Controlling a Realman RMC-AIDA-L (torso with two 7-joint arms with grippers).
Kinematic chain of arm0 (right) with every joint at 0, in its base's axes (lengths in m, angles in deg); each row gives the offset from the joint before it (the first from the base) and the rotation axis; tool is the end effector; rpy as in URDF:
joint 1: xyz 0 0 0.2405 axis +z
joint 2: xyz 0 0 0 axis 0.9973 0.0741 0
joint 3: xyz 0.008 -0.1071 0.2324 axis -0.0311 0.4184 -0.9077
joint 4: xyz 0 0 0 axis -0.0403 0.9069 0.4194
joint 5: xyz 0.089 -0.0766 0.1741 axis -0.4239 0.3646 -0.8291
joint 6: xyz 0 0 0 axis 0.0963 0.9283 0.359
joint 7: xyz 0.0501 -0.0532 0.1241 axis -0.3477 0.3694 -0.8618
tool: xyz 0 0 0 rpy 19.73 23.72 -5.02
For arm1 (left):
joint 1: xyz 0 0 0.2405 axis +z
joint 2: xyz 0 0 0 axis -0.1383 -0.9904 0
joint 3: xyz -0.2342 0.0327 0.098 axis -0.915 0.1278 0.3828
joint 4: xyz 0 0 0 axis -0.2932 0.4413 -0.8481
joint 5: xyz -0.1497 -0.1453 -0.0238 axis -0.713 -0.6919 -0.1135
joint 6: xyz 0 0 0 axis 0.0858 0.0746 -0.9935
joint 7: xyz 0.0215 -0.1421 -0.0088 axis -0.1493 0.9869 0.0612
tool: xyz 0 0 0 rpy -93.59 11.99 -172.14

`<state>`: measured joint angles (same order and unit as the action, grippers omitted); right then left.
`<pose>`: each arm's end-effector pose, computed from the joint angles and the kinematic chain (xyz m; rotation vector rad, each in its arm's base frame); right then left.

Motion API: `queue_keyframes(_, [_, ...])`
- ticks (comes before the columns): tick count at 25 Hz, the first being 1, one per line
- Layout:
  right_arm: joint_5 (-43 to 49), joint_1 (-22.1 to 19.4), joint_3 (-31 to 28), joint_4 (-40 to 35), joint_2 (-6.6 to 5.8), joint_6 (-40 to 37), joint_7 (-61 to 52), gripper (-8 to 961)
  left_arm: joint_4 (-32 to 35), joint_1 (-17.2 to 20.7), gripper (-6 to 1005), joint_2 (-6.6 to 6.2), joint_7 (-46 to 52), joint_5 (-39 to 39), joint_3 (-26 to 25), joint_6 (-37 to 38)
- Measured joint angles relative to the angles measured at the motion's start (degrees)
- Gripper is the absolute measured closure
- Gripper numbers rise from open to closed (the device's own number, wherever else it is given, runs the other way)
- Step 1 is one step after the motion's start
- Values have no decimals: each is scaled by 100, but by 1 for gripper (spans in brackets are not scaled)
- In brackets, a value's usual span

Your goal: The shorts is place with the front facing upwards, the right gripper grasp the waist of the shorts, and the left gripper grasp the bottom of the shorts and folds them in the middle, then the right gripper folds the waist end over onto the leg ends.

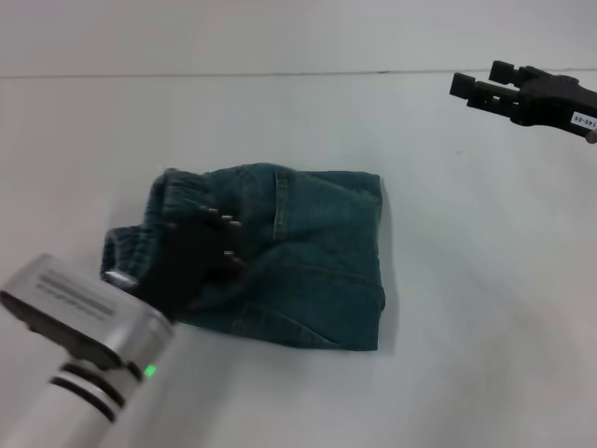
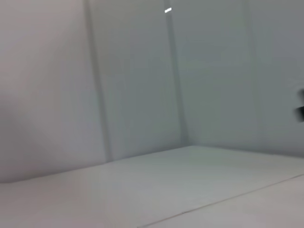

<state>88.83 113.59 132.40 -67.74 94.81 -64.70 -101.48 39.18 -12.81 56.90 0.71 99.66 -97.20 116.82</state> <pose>0.2622 0.3807 0.0416 -2.2316 0.8925 0.8476 -0.2644 0.2818 -0.1173 -1.9594 -0.3992 -0.6764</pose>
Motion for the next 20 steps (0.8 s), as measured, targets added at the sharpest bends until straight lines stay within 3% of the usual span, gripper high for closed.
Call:
queue_keyframes(5, [-9,-13,-13,69,-7,-10,7,37,516,-78,999,-10,28,-1,-653,-133])
queue_keyframes(12, [-8,18,-27,210,-19,-1,143,37,901,-369,986,-14,30,3,-915,-293])
queue_keyframes(17, [-69,-44,-166,223,-14,-210,321,36,729,-209,955,-35,42,34,-1208,546])
queue_keyframes(20, [-64,-125,-248,186,-25,-586,498,36,519,-83,936,-115,276,123,-1049,917])
